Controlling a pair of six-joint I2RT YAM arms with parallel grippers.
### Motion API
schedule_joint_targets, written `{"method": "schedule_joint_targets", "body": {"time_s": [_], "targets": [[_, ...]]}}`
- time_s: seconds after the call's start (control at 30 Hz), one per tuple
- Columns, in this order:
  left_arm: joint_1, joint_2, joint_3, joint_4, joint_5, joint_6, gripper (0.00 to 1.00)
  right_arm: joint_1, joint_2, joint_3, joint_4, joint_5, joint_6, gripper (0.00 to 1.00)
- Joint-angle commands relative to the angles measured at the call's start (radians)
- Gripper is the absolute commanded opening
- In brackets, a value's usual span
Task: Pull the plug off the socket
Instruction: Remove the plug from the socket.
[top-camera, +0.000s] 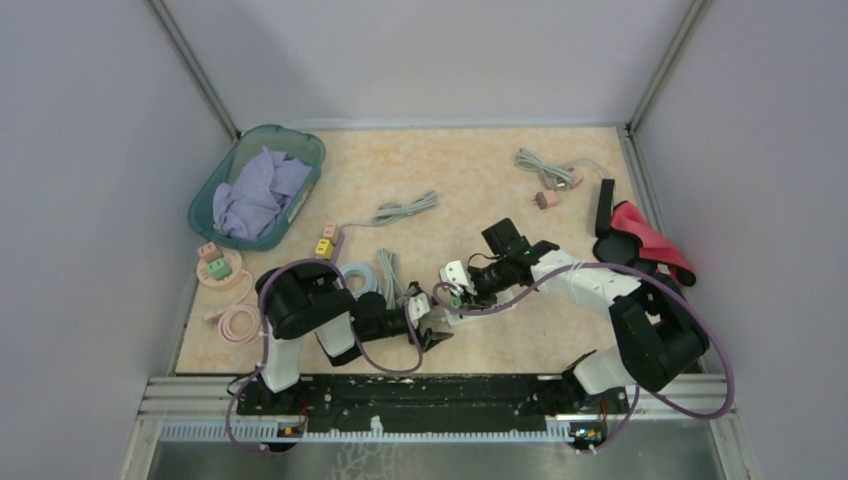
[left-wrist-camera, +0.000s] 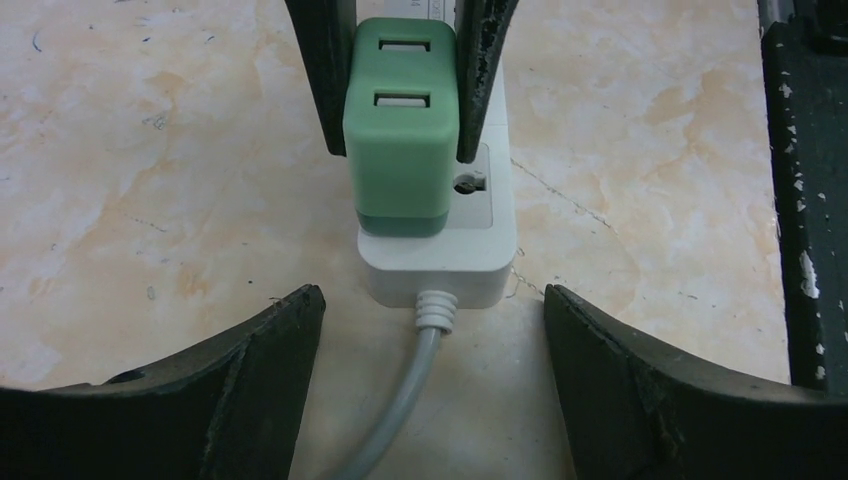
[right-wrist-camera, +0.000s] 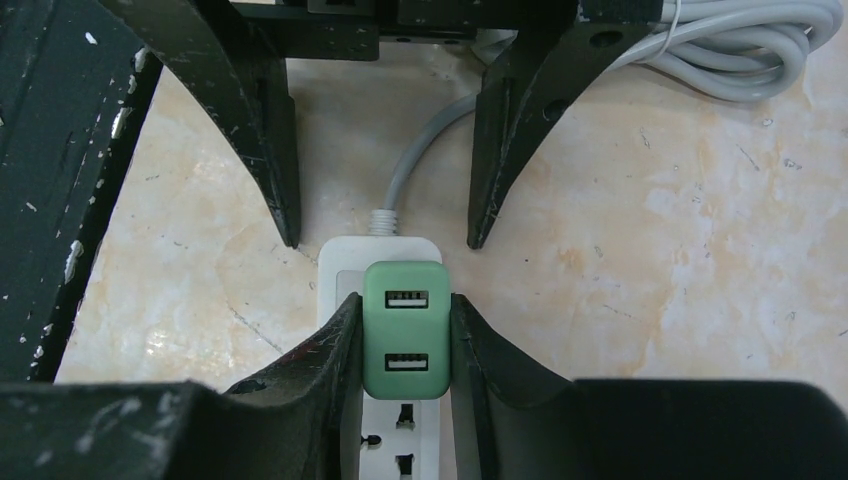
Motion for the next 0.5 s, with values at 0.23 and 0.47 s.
{"method": "schedule_joint_targets", "body": {"time_s": [0.23, 0.47], "targets": [[-0.014, 0.075, 0.05, 0.181, -0.034, -0.036, 0.77, 0.01, -0.01, 0.032, 0.019, -0.018, 0.005, 0.02], [-0.017, 0.066, 0.074, 0.164, -0.031, -0.047, 0.69, 0.011, -0.007, 0.032, 0.02, -0.022, 0.007, 0.02]]}}
